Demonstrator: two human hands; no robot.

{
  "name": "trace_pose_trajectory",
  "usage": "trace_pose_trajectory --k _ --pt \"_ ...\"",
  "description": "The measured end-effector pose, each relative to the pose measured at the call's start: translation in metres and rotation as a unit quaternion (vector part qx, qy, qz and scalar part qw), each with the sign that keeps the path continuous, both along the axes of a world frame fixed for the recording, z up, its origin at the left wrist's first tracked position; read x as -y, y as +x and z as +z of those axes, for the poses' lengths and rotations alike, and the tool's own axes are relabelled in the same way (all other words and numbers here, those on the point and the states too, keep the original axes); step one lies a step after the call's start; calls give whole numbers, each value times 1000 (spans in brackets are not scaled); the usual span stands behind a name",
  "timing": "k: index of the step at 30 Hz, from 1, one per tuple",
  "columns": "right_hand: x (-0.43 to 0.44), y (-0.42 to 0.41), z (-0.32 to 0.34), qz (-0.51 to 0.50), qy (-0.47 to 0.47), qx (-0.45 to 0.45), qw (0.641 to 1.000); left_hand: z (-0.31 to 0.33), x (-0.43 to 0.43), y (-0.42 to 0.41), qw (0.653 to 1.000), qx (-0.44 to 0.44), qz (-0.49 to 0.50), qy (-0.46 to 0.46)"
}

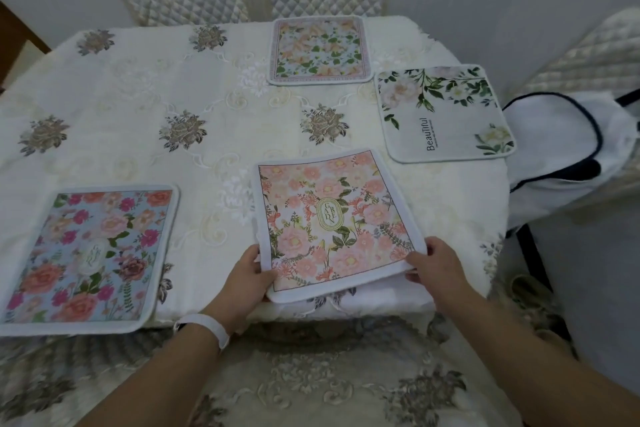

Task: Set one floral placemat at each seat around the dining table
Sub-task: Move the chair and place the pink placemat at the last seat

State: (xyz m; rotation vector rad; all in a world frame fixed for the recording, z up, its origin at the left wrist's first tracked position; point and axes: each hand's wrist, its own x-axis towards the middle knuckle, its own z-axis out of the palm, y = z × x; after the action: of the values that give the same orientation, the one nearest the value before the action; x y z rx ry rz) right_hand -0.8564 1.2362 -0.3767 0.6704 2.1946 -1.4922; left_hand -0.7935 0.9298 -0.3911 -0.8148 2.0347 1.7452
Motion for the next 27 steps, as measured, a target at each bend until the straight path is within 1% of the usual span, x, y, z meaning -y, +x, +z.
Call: trace_pose_trajectory --k 3,5,8,14,16,17,19,21,23,25,27 --pt "-8 14 -1 61 45 15 997 -1 -1 3 999 10 -23 -44" --pt "-11 23 -2 98 59 39 993 -4 -1 8 997 16 -16 -75" --pt "-12 33 -3 152 90 55 983 -7 0 14 996 15 2 -90" --pt "-11 45 -5 228 135 42 963 -10 9 26 991 21 1 -130" --pt "-13 47 -8 235 163 24 958 -11 12 29 987 18 -6 -162" --pt "-14 47 -10 247 194 6 949 -11 13 32 983 16 -12 -181" --pt "-19 49 -16 294 274 -32 915 -12 15 38 976 0 -35 -215" --pt "-21 50 -19 348 321 -69 878 -15 19 43 954 -39 -83 -286" --pt "-23 51 -25 393 334 -75 853 -20 27 46 915 -65 -162 -363" --pt "-24 52 -32 425 342 -75 835 -23 35 49 882 -65 -250 -395" --pt "-25 54 -37 436 345 -87 827 -27 39 51 856 -69 -315 -404"
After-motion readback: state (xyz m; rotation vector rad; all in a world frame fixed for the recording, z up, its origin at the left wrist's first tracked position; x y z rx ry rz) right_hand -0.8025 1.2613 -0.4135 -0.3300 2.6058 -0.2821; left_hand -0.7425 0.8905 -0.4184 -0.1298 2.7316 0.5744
